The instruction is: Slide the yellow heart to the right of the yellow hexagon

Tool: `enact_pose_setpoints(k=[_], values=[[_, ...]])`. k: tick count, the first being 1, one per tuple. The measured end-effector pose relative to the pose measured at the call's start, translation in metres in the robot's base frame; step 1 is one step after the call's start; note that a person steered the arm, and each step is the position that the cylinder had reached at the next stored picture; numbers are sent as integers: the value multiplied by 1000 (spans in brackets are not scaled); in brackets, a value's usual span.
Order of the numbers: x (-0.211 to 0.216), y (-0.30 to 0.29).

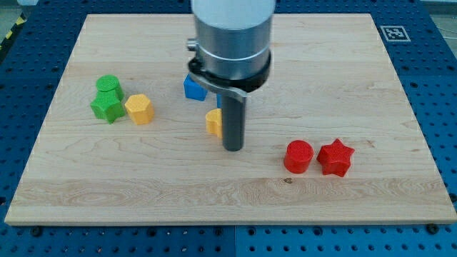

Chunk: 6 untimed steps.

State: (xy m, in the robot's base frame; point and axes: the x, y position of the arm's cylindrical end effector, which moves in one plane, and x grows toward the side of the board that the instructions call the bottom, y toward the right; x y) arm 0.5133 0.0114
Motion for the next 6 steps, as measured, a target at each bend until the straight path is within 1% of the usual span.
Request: enact_pose_setpoints(k=[1, 4, 5, 6], values=[[-7, 8], [-43, -48], [-47, -45], [-60, -34]])
